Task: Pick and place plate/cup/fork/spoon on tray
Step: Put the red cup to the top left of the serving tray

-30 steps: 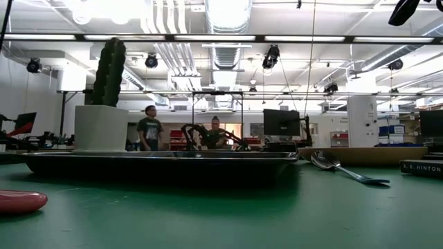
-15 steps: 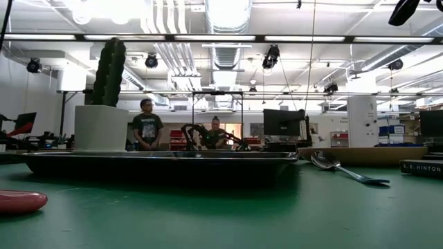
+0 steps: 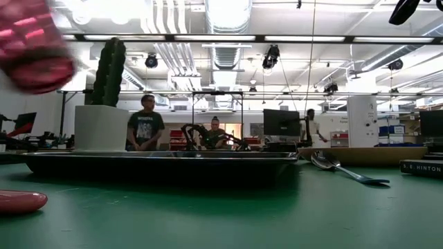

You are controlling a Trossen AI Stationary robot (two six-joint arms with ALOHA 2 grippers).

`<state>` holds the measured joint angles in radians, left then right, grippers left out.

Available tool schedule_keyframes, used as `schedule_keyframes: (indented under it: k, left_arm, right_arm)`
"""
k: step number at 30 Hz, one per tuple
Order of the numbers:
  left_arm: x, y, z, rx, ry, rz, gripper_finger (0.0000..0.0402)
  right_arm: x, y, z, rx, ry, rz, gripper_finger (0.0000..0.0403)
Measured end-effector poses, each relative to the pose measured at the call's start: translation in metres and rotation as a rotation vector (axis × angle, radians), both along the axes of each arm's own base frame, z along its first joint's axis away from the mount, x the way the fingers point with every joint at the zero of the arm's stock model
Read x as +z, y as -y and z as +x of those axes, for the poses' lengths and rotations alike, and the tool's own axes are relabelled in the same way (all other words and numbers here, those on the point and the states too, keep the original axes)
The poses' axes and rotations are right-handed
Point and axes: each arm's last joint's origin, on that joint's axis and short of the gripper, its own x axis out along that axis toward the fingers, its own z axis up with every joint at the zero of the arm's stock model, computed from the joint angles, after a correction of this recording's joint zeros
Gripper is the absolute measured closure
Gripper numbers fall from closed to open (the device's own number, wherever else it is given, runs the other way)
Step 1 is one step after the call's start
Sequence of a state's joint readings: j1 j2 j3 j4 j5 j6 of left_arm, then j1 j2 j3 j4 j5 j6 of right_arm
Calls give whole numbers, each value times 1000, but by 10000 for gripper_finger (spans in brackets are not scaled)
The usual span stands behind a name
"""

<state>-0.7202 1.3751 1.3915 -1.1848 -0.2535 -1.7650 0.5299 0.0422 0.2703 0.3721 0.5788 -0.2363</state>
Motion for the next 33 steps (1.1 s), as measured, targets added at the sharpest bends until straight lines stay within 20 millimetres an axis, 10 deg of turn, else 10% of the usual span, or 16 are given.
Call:
schedule_keyframes:
  k: [16, 25, 33]
  left_arm:
    - [3, -89, 115, -300, -40, 223, 401]
    - [-39, -111, 115, -340, -486, 144, 401]
    - [-53, -108, 121, -352, -540, 136, 401]
  right_arm:
    - [-3, -1, 2, 28, -22, 36, 394]
    - [-6, -2, 3, 48, -50, 57, 394]
    - [-7, -2, 3, 48, -55, 55, 394]
